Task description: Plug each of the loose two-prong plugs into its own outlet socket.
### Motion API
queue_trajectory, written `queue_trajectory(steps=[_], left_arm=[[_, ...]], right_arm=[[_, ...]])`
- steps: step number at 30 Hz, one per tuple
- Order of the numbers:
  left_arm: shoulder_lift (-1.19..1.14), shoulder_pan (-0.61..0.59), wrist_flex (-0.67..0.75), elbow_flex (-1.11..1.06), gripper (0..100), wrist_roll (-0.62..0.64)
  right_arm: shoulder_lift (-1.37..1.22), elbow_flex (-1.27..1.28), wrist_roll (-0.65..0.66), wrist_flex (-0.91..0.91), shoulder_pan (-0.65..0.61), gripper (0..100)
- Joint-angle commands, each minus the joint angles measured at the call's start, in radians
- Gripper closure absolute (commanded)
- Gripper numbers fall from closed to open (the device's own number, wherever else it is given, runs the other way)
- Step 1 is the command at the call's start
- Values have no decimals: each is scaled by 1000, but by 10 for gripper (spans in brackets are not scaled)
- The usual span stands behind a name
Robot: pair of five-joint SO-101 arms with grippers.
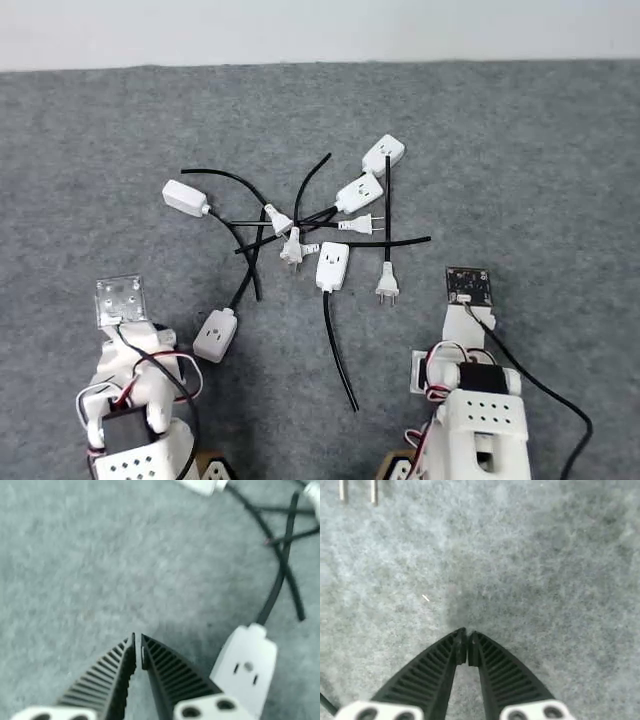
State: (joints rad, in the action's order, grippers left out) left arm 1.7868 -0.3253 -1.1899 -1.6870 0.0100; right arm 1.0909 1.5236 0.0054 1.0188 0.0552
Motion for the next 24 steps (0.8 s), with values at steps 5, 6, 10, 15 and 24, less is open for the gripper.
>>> queue_trajectory(steps=[5,6,10,15,24], left_arm=[[-3,137,-71,251,985,-12],[-3,172,-115,282,985,-11],[-60,242,-127,306,985,49],[-276,327,-80,329,985,117],[-681,470,49,341,984,224]], right_arm=[[13,-31,-6,-99,159,990],[13,-29,-6,-107,154,990],[13,2,-5,-170,130,991],[13,6,23,-179,134,991],[13,8,80,-186,163,991]])
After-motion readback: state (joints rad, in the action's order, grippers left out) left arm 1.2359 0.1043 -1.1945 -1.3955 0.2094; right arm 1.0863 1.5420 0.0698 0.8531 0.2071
